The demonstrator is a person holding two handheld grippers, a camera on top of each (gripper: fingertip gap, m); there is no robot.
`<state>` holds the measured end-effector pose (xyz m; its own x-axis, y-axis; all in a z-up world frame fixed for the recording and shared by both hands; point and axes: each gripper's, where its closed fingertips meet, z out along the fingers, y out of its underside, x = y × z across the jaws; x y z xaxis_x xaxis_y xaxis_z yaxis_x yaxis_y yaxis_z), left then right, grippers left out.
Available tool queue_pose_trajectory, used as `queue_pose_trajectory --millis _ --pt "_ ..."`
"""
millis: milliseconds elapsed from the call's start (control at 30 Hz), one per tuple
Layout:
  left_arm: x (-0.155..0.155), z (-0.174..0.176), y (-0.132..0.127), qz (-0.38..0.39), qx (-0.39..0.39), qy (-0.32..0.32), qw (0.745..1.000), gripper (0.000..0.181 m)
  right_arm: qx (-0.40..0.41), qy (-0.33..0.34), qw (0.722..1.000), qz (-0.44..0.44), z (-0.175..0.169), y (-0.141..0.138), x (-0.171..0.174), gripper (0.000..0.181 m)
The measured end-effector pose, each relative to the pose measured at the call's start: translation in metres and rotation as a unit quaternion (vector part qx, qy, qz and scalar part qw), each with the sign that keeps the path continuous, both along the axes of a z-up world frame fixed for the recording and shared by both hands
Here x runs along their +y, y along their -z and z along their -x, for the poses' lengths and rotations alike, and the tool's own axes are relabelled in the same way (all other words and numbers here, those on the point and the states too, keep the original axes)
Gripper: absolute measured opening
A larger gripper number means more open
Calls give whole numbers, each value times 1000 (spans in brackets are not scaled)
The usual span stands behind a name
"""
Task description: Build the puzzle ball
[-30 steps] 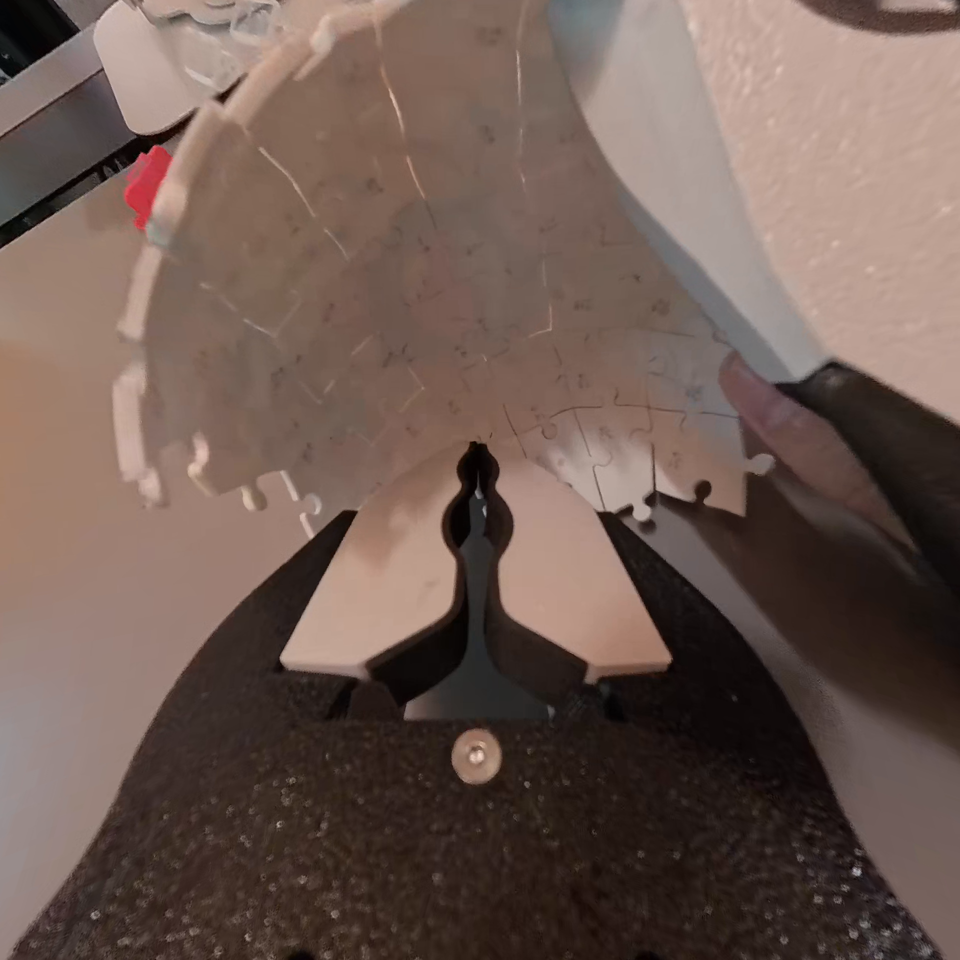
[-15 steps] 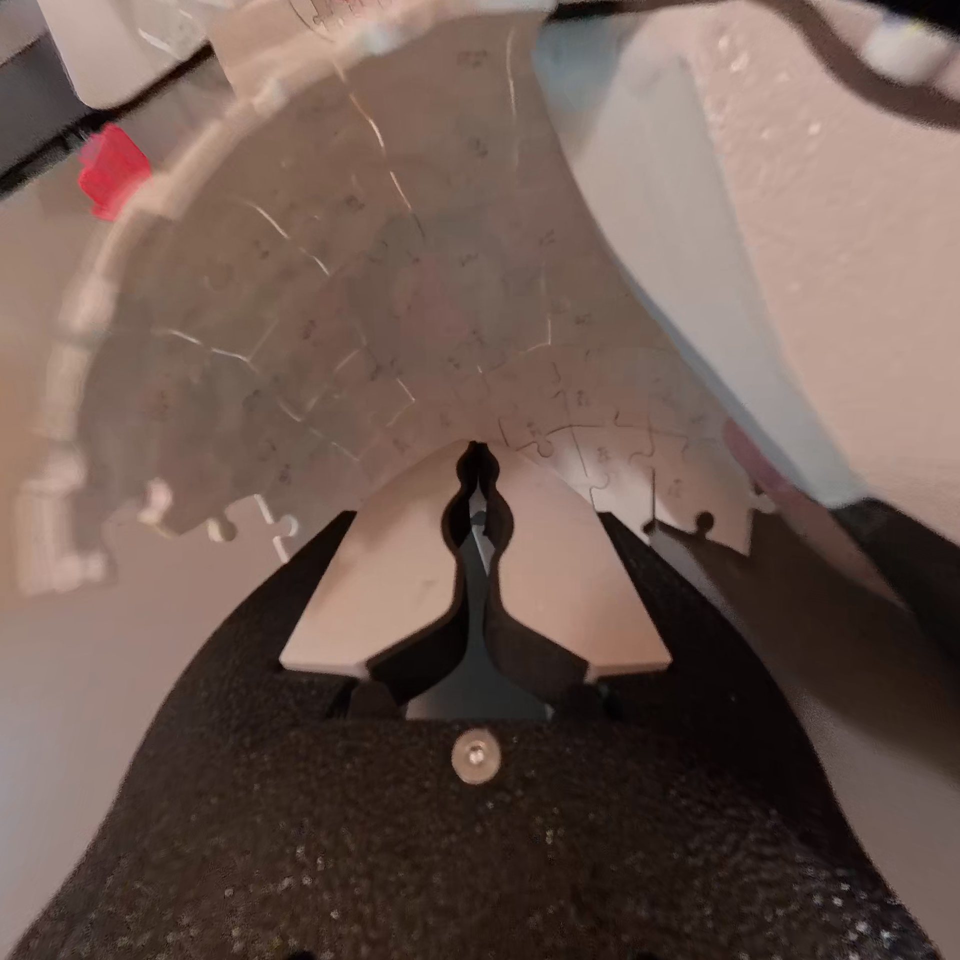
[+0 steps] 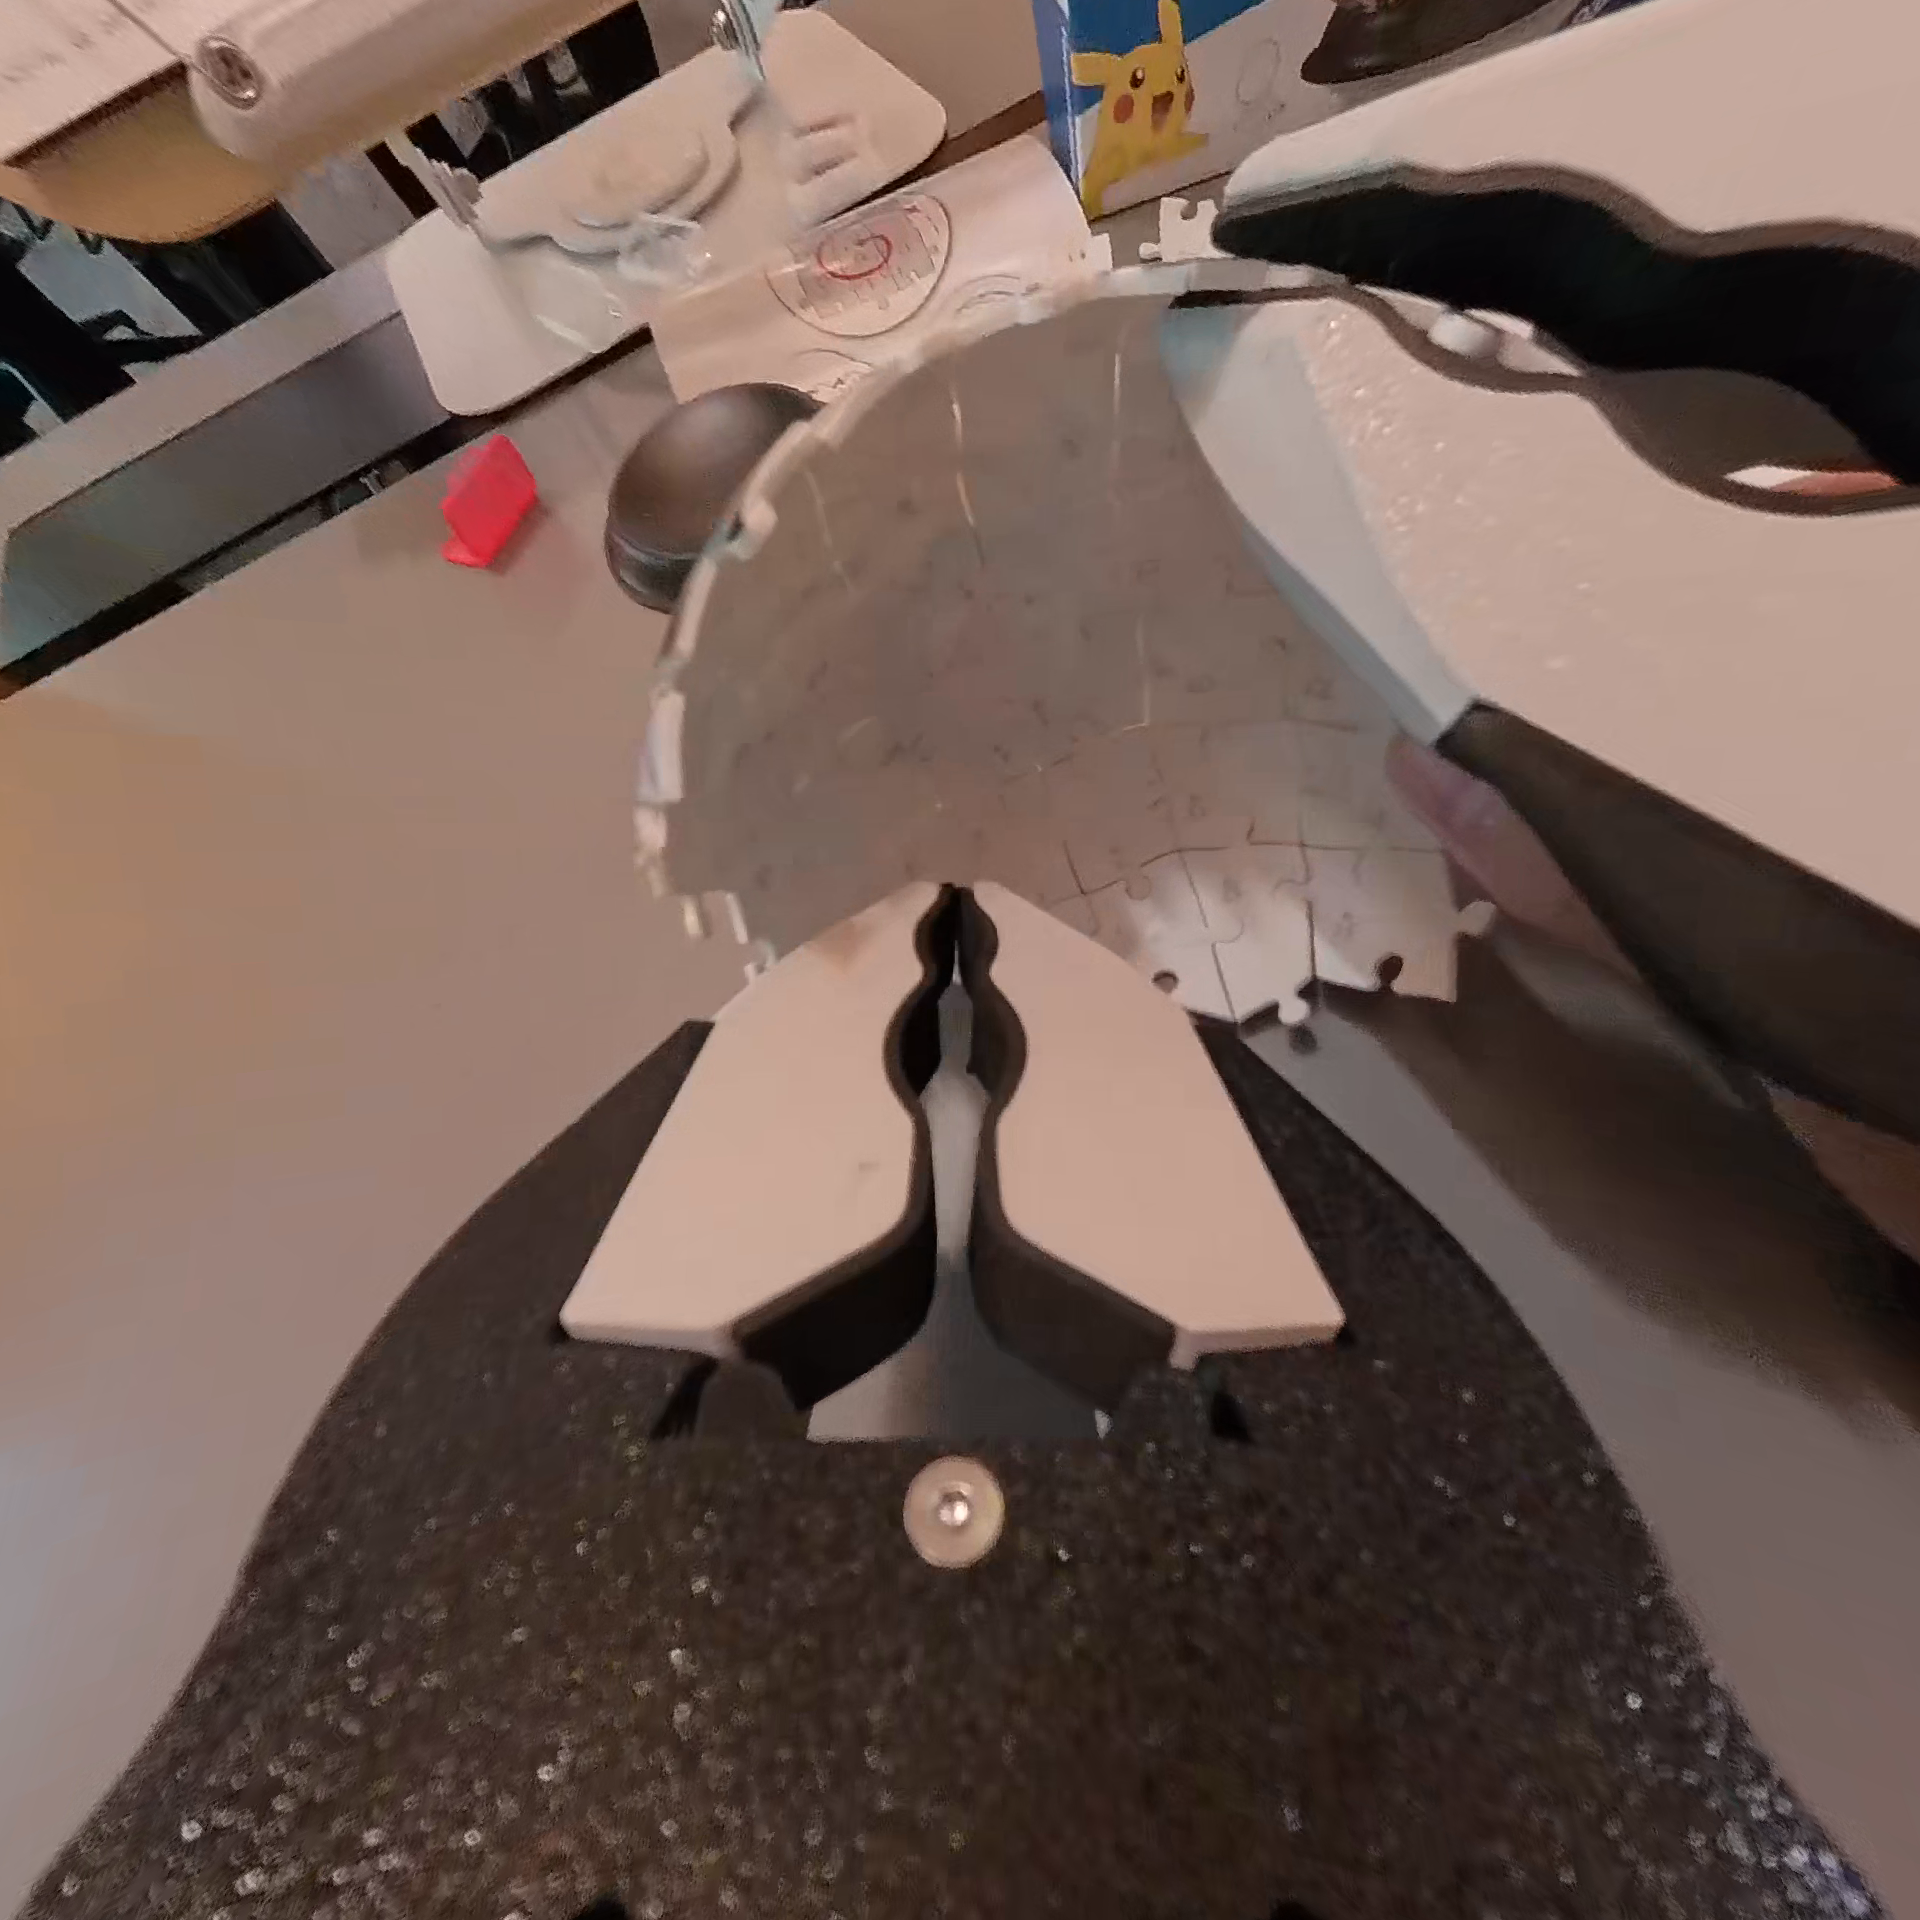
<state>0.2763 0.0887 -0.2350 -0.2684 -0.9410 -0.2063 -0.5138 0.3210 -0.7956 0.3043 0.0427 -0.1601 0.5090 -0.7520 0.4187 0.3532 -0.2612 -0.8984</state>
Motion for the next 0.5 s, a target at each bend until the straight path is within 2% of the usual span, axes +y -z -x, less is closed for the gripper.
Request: queue_pose_trajectory --millis 367,500 --pt "17 13 -7 1 -12 0 1000 0 -5 -11 1000 10 -1 -1 4 8" --pt "29 15 -23 21 -51 -10 998 1 -11 -21 1000 19 -1 -2 8 9"
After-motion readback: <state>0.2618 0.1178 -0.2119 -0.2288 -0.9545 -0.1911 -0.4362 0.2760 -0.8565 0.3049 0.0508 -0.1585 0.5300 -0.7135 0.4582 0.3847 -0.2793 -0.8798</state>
